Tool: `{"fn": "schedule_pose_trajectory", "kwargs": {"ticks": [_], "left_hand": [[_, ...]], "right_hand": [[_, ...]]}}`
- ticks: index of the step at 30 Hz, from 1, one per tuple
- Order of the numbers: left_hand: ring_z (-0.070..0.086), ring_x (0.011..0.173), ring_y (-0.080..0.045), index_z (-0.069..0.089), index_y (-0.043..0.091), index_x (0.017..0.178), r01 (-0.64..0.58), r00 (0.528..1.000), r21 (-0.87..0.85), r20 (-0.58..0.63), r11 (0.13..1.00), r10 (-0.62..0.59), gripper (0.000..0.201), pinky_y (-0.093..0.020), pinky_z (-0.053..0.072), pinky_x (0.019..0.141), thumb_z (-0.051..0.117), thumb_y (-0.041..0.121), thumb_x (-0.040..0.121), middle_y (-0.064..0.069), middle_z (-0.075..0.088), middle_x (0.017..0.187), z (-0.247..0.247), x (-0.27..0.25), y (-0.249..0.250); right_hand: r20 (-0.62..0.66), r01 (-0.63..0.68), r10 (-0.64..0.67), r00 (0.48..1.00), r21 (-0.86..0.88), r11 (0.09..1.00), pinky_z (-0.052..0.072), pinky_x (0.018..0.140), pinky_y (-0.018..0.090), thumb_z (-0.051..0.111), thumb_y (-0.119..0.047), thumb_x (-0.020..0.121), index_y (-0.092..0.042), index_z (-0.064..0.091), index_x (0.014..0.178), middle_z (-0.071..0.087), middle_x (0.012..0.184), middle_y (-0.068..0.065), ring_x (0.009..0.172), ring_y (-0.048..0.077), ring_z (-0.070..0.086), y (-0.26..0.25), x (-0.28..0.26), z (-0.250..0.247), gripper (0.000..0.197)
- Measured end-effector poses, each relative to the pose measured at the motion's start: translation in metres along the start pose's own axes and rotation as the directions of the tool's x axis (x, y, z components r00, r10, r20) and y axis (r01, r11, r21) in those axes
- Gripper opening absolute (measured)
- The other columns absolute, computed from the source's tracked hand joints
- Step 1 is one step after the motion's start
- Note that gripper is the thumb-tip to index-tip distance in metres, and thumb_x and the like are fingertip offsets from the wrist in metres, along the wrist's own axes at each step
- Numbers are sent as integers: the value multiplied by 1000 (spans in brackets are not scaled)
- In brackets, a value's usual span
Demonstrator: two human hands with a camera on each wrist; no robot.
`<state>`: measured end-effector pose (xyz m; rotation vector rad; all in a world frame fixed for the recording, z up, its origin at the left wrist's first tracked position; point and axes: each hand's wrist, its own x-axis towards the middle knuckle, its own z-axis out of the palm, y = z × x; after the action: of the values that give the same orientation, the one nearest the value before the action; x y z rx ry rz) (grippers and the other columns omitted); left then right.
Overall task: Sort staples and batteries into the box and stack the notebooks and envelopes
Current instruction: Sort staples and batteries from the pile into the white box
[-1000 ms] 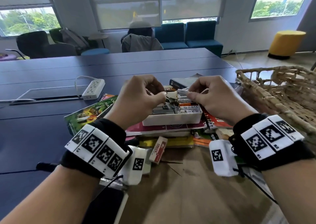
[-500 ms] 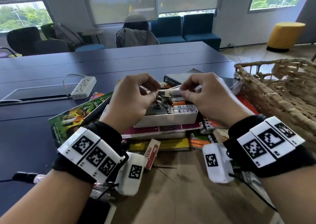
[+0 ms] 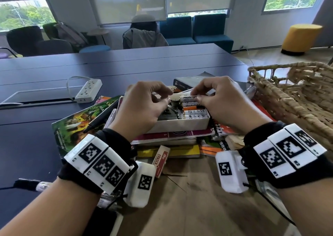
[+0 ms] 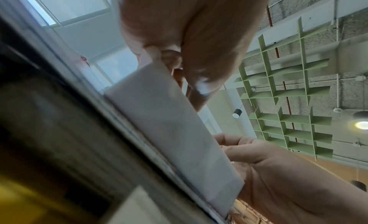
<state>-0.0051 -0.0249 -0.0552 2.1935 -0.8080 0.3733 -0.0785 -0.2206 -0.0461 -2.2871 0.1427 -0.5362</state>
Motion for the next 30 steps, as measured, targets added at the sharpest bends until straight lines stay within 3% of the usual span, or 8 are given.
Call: {"fn": "schedule_pose_trajectory", "kwargs": {"ticks": [5, 10, 12, 16, 18, 21, 24, 30], "left_hand": [[65, 74, 3, 79, 30, 103, 21, 1000, -5, 19, 1000, -21, 16, 0, 42, 63, 78, 21, 90, 20, 74, 93, 0, -1, 0], [60, 60, -4, 78, 30, 103, 57, 998, -73, 16, 996, -56, 13, -14, 48, 58, 75, 24, 92, 16, 71, 79, -3, -3, 3], [63, 62, -10, 77, 30, 104, 78, 997, -110, -8, 991, -80, 12, -11, 46, 54, 74, 25, 93, 13, 71, 78, -7, -2, 4], [63, 65, -13, 75, 27, 102, 92, 994, -89, -58, 992, -97, 9, -20, 50, 57, 73, 24, 94, 11, 71, 83, -25, 2, -1], [55, 60, -5, 74, 26, 101, 116, 992, -24, -48, 993, -118, 7, -13, 42, 56, 72, 25, 94, 9, 66, 78, -34, 4, -7], [50, 57, -9, 73, 26, 103, 223, 971, 97, 67, 970, -230, 12, -25, 39, 56, 71, 34, 94, 3, 62, 69, -41, 5, -17], [60, 67, -15, 71, 29, 112, 297, 933, 123, 174, 947, -315, 27, -28, 43, 62, 70, 47, 92, 2, 68, 81, -43, 2, -22], [64, 79, -23, 60, 29, 129, 353, 880, 136, 288, 926, -378, 53, -37, 54, 76, 63, 64, 89, -5, 71, 106, -42, 4, -26]], "right_hand": [[-29, 4, -4, 1000, 1, 1000, 51, 68, 23, 68, -8, 91, -22, 73, 91, 70, 93, 0, 82, 16, 65, -2, -2, -2, 15], [-92, 12, -12, 996, -9, 1000, 51, 68, 26, 71, -13, 88, -24, 69, 90, 68, 90, -4, 81, 13, 63, -7, -1, -6, 11], [-97, 2, -6, 995, -36, 999, 47, 64, 23, 69, -13, 88, -23, 66, 91, 66, 89, -3, 80, 12, 61, -8, 0, -9, 11], [-33, -61, 58, 998, -103, 993, 42, 61, 27, 62, -12, 90, -23, 60, 95, 63, 91, 2, 83, 18, 58, -8, 1, -16, 12], [3, -95, 96, 995, -127, 987, 49, 65, 31, 61, -14, 90, -22, 59, 96, 64, 97, 7, 84, 25, 63, -10, 1, -20, 10], [88, -148, 164, 983, -159, 976, 59, 60, 35, 62, -14, 91, -19, 59, 96, 68, 89, 10, 67, 25, 70, -13, -1, -20, 8], [175, -219, 238, 955, -123, 968, 52, 45, 29, 59, -11, 96, -14, 58, 100, 68, 72, 10, 43, 19, 65, -13, -5, -18, 5], [259, -323, 312, 914, -2, 947, 56, 55, 37, 56, -7, 99, -12, 56, 106, 66, 73, 14, 53, 33, 71, -11, -4, -21, 9]]}}
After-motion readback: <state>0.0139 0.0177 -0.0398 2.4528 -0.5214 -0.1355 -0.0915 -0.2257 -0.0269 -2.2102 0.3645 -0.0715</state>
